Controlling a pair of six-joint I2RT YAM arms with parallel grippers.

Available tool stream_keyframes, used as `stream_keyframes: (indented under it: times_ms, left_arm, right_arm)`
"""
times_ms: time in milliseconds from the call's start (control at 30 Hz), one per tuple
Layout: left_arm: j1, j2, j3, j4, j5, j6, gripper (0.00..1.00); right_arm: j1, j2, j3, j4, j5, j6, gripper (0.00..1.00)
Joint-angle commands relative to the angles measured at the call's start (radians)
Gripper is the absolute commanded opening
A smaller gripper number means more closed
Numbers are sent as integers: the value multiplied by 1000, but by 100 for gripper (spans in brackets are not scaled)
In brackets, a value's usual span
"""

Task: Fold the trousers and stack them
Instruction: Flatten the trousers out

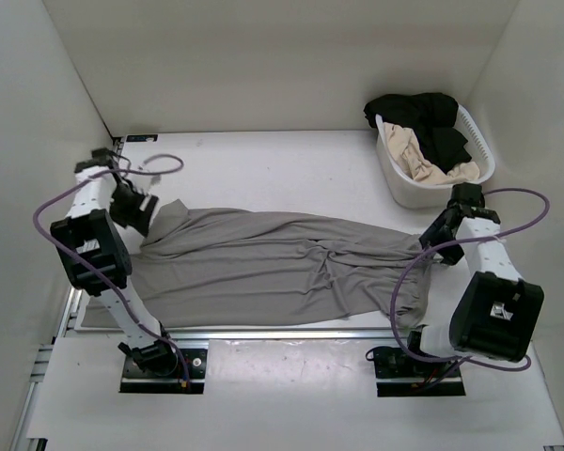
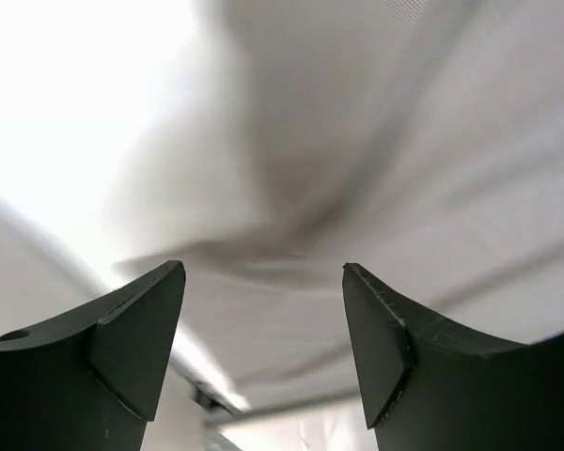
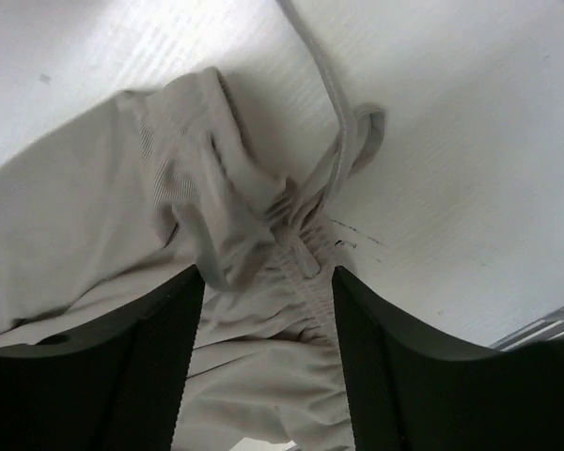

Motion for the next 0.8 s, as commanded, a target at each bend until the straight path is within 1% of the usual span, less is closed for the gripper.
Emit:
stream_keyframes:
  times_ms: [0, 33, 67, 100, 167, 233, 267, 300, 333, 433, 467, 533, 600, 700, 767]
  left_arm:
    - [60, 22, 152, 22, 70, -50, 79]
    - [60, 48, 185, 22, 55, -63, 79]
    - [60, 112, 207, 36, 42, -78, 79]
    - [60, 148, 233, 36, 42, -90, 79]
    - [60, 249, 316, 36, 80, -122, 79]
    - [60, 310, 397, 7, 146, -133, 83]
    - [60, 367, 426, -11, 174, -133, 85]
    - [60, 387, 452, -28, 202, -133, 85]
    - [51, 403, 474, -39, 256, -124, 85]
    - [3, 412, 535, -39, 350, -110, 86]
    - [-29, 412, 558, -16, 361, -101, 91]
    - [-58, 403, 558, 16, 361, -101, 95]
    - [-80, 403, 558, 54, 349, -110, 96]
    - [-90, 447, 580, 55, 340, -153, 96]
    - [-90, 456, 571, 55, 350, -153, 96]
  right_arm:
    - [-1, -108, 91, -22, 32, -44, 64]
    - [-1, -120, 91, -22, 32, -44, 67]
    - [-1, -130, 102, -7, 32, -44, 67]
    - [-1, -142, 102, 7, 12, -32, 69]
    - [-1, -133, 92, 61, -29, -18, 72]
    - [-1, -96, 78, 85, -45, 15, 72]
    - [-1, -81, 68, 113, -57, 15, 74]
    - [-1, -66, 68, 127, -57, 26, 74]
    - [-1, -32, 68, 141, -69, 26, 75]
    - [-1, 33, 68, 177, -79, 26, 75]
    - [-1, 48, 68, 187, -69, 26, 75]
    - [-1, 95, 68, 213, -69, 26, 75]
    - [-1, 128, 78, 226, -79, 35, 75]
    - [-1, 198, 116, 199, -40, 58, 75]
    - [9, 221, 136, 179, -29, 68, 75]
